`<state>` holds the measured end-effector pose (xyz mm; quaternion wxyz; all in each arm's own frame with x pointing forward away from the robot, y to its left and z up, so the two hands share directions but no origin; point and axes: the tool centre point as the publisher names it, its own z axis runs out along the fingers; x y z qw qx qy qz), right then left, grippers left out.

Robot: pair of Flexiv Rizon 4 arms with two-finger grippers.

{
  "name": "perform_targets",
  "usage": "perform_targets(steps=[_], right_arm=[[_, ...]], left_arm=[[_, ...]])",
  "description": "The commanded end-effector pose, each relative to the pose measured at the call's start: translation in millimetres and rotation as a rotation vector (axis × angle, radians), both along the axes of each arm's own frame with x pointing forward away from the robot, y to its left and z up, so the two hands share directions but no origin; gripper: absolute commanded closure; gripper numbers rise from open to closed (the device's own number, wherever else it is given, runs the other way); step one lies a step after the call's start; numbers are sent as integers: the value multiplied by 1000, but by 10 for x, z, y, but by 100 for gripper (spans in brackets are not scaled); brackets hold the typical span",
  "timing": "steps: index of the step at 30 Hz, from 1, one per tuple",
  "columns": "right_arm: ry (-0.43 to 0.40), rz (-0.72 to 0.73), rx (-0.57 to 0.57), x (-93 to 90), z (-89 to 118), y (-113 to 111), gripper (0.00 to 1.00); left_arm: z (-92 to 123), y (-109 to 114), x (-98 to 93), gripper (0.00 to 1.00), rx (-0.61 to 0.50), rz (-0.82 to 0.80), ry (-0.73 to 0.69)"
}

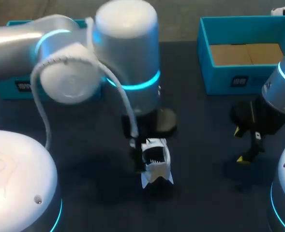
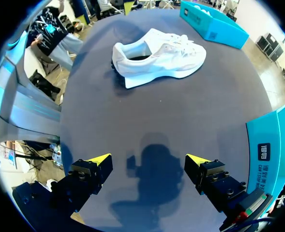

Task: Take the shoe out of the shoebox, open the shoe tongue, remove and reinsert the insole, then place the shoe into the shoebox

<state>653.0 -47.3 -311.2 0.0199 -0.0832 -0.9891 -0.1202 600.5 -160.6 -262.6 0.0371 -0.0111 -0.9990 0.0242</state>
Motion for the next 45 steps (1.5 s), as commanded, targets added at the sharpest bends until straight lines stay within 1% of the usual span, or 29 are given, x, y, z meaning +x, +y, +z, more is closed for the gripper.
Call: perform_targets(steps=[1, 2, 3, 4, 15, 16, 17, 20, 25, 28, 33, 38, 41, 45], right_arm=[[-3, 0, 0, -14, -5, -2, 0], [-3, 0, 0, -14, -5, -2, 0], [-3, 0, 0, -14, -5, -2, 0], [-3, 0, 0, -14, -5, -2, 0], [-3, 0, 0, -14, -5, -2, 0], [-3, 0, 0, -14, -5, -2, 0], [-3, 0, 0, -14, -5, -2, 0], [-3, 0, 0, -14, -5, -2, 0], [-3, 0, 0, -14, -5, -2, 0], [-3, 0, 0, -14, -5, -2, 0], [-3, 0, 0, -14, -5, -2, 0], [-3, 0, 0, -14, -5, -2, 0], [-3, 0, 0, -14, -5, -2, 0], [-3, 0, 0, -14, -5, -2, 0]], left_arm=[[-137, -177, -75, 0, 10, 303, -19], [-156, -179, -60, 0, -27, 336, -11], [-174, -184, -41, 0, -39, 353, -9], [-191, -195, -35, 0, -36, 372, -20], [-191, -195, -35, 0, -36, 372, -20], [-245, -221, -26, 0, -37, 399, -30], [-303, -246, -29, 0, -33, 370, -10], [-450, -309, -21, 0, -29, 356, -16], [-625, -381, 31, 0, -7, 324, -14], [-693, -423, 63, 0, -8, 314, -7], [-773, -502, 62, 0, -9, 295, 6], [-865, -579, 38, 0, 3, 292, -2], [-941, -612, -9, 0, 15, 281, 3], [-1035, -627, -52, 0, 30, 272, 12]])
